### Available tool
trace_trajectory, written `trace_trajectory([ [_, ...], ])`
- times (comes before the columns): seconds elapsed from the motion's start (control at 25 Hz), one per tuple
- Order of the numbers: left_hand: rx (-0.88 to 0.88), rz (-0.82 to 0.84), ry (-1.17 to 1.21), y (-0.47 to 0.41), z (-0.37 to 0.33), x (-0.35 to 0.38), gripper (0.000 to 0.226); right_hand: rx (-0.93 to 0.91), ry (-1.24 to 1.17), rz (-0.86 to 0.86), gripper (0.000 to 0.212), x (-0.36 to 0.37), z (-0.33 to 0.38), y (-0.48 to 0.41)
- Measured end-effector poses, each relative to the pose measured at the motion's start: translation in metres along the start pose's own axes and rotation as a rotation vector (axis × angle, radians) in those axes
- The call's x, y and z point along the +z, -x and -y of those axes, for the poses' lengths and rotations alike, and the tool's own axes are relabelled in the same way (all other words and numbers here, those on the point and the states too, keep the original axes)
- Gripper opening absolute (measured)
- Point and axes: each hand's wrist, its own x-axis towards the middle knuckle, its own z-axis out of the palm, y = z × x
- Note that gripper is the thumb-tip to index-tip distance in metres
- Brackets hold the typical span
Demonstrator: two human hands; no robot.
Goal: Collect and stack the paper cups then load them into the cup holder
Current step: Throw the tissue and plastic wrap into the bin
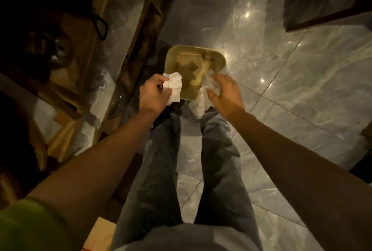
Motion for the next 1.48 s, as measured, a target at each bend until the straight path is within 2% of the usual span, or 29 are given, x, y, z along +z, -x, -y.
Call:
trace_trajectory([
  [0.24, -0.107, 0.086, 0.012, -0.075, 0.029, 0.064, 0.025, -0.073, 0.196, 0.115, 0.049, 0.036, -0.047, -0.081],
  [0.4, -0.042, 0.11, -0.038, -0.114, 0.046, 0.094, 0.031, -0.112, 0.322, 0.216, 0.053, 0.053, -0.062, -0.121],
  [0.56, -0.004, 0.089, -0.148, -0.147, 0.067, 0.114, 0.032, -0.168, 0.348, 0.2, 0.056, 0.075, -0.07, -0.153],
  [0.76, 0.005, 0.101, -0.192, -0.167, 0.083, 0.142, 0.029, -0.124, 0.406, 0.175, 0.057, 0.095, -0.083, -0.183],
  [0.92, 0.053, 0.053, -0.209, -0.173, 0.087, 0.155, 0.021, -0.1, 0.505, 0.183, 0.061, 0.11, -0.097, -0.193],
  [1.04, 0.094, -0.006, -0.289, -0.174, 0.086, 0.158, 0.036, -0.112, 0.521, 0.18, 0.066, 0.115, -0.099, -0.196],
  [1.2, 0.02, 0.034, -0.359, -0.171, 0.082, 0.159, 0.054, -0.103, 0.537, 0.201, 0.079, 0.116, -0.093, -0.191],
  [1.36, 0.076, 0.034, -0.334, -0.155, 0.073, 0.149, 0.043, -0.118, 0.515, 0.168, 0.068, 0.102, -0.081, -0.171],
  [1.48, 0.06, 0.111, -0.269, -0.134, 0.057, 0.131, 0.038, -0.147, 0.504, 0.154, 0.059, 0.084, -0.068, -0.148],
])
